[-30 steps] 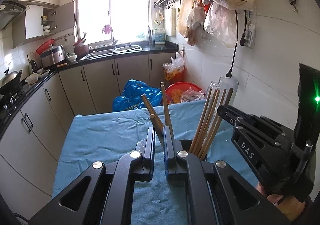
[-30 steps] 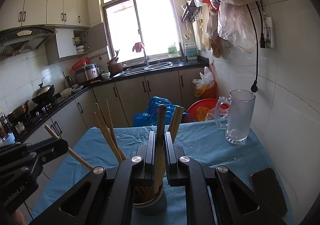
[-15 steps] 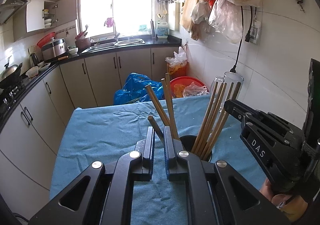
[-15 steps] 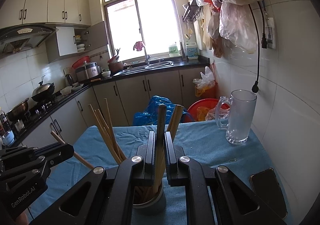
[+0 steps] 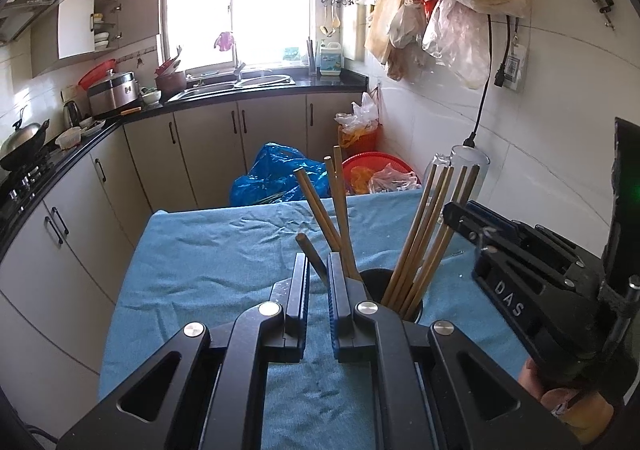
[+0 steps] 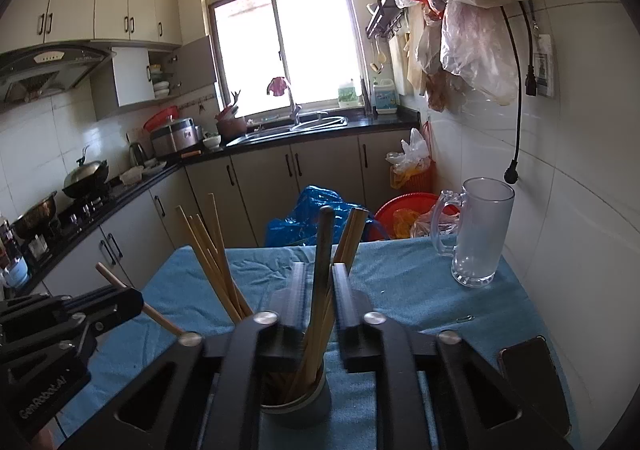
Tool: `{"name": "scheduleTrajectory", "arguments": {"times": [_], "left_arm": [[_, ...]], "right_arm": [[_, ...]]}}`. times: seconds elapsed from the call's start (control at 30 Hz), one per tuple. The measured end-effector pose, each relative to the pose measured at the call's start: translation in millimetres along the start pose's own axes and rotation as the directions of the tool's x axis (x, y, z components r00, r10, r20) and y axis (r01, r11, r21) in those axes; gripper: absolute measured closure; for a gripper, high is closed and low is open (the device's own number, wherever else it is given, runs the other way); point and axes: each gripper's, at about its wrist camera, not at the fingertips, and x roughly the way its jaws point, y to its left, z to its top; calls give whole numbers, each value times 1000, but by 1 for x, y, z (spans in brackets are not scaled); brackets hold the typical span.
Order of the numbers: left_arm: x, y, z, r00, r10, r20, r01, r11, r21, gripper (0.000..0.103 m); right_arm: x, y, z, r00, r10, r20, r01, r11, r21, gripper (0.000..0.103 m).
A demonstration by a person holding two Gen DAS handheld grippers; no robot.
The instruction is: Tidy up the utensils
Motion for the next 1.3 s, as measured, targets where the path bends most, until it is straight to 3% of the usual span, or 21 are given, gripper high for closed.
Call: {"name": "scheduleTrajectory", "arguments": {"times": [0.07,0.13,0.33,0.4,0.47,0.5,0.57,0.67,0.77,0.93,1.07,1.3], "left_arm": [[-6,-1,-1,1000,11,9,-11,1000,3,95],[-13,-3,-1,1000,19,18,-19,1000,8,93],[-51,-5,-2,997,48,63,-47,999,-4,75],[-67,-4,-3,995,54,80,-54,999,-10,64],[-89,-1,-6,991,71,114,-68,997,-31,44],[-98,0,-8,988,77,135,-72,997,-40,40],[-124,3,-15,977,88,193,-79,995,-53,21],[-165,9,-31,953,110,282,-87,992,-93,4],[-197,17,-49,938,122,323,-77,986,-149,0],[-230,22,-81,944,115,308,-58,980,-188,0],[-250,13,-103,933,163,320,-117,980,-159,0],[-272,4,-139,912,234,336,-180,966,-186,0]], "right_arm": [[-3,1,2,1000,-8,11,8,1000,-5,64],[-11,2,6,999,-14,33,14,1000,-8,63],[-44,1,17,997,-5,81,4,1000,13,49],[-59,2,20,995,-4,99,2,1000,22,46],[-76,2,21,994,-5,113,2,1000,28,42],[-85,2,21,993,-4,119,1,1000,30,39],[-101,3,20,992,-6,127,2,1000,29,35],[-125,4,13,992,-10,127,8,1000,18,31],[-146,5,-2,993,-23,113,23,1000,8,28],[-172,0,-42,999,-10,52,7,997,72,25],[-185,-6,-72,1000,-5,-4,5,994,110,25],[-203,-11,-100,997,-72,-35,75,989,127,24]]}}
